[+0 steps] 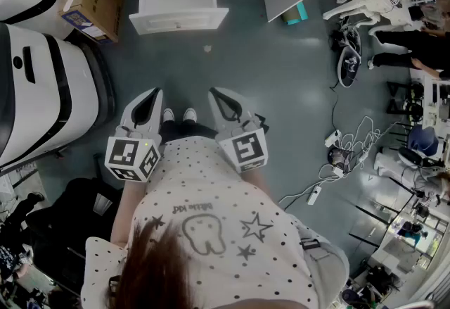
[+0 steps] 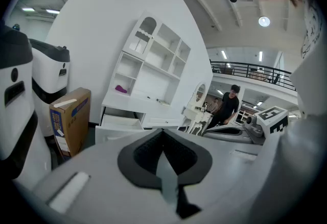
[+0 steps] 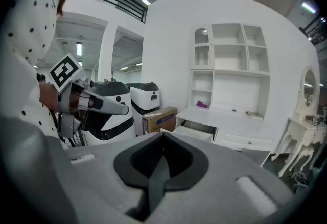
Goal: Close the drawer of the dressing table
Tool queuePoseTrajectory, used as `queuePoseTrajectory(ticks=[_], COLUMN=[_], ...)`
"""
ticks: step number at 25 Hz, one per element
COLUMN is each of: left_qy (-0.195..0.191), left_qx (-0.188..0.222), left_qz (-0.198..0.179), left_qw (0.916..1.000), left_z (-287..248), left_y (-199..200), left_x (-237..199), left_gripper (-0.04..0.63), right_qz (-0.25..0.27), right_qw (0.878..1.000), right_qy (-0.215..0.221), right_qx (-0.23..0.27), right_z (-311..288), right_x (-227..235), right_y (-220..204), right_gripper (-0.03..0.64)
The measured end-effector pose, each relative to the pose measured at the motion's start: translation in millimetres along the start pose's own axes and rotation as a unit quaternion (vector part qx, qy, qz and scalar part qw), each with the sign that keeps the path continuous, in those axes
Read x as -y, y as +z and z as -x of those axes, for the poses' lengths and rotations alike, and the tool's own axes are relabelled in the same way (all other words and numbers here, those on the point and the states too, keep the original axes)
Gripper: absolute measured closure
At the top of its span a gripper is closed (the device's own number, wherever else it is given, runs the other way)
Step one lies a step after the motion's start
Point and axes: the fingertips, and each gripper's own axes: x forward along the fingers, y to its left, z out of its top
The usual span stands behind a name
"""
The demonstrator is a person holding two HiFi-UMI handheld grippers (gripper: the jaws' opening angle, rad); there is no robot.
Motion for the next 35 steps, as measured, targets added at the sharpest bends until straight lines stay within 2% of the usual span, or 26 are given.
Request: queuePoseTrajectory(ticks=[13, 17, 22, 28, 35], left_qy=[0.012, 0.017, 0.033, 0.041, 0.032], left_qx=[0.011, 0.011, 0.014, 0.014, 0.011], left_qz=[0.014, 0.020, 0.029, 0.032, 0.042], left_qw=[0.9998, 0.9996, 0.9989, 0.9985, 0.9985], left_z=[-6.4, -13.0, -18.5, -32.5, -76.0], left_y=[-1.6, -8.9, -7.9, 0.2, 28.7], left_x=[12.6, 13.5, 2.0, -12.9, -48.4], left_gripper=[0.600, 0.600, 0.600, 0.600, 0.600], right_qz=[-0.002, -0.018, -0.035, -0.048, -0.046], right_qw=[1.000, 0.999, 0.999, 0.999, 0.999], right_qy=[0.005, 0.013, 0.004, 0.000, -0.002], right_qx=[0.008, 0.027, 0.016, 0.011, 0.002], right_z=[14.6, 23.1, 27.1, 9.8, -41.0], right_x=[16.7, 22.6, 32.5, 47.0, 68.8], right_y=[-5.2, -6.9, -13.4, -21.7, -2.0], right_gripper=[0.617, 0.615, 0.615, 0.615, 0.615])
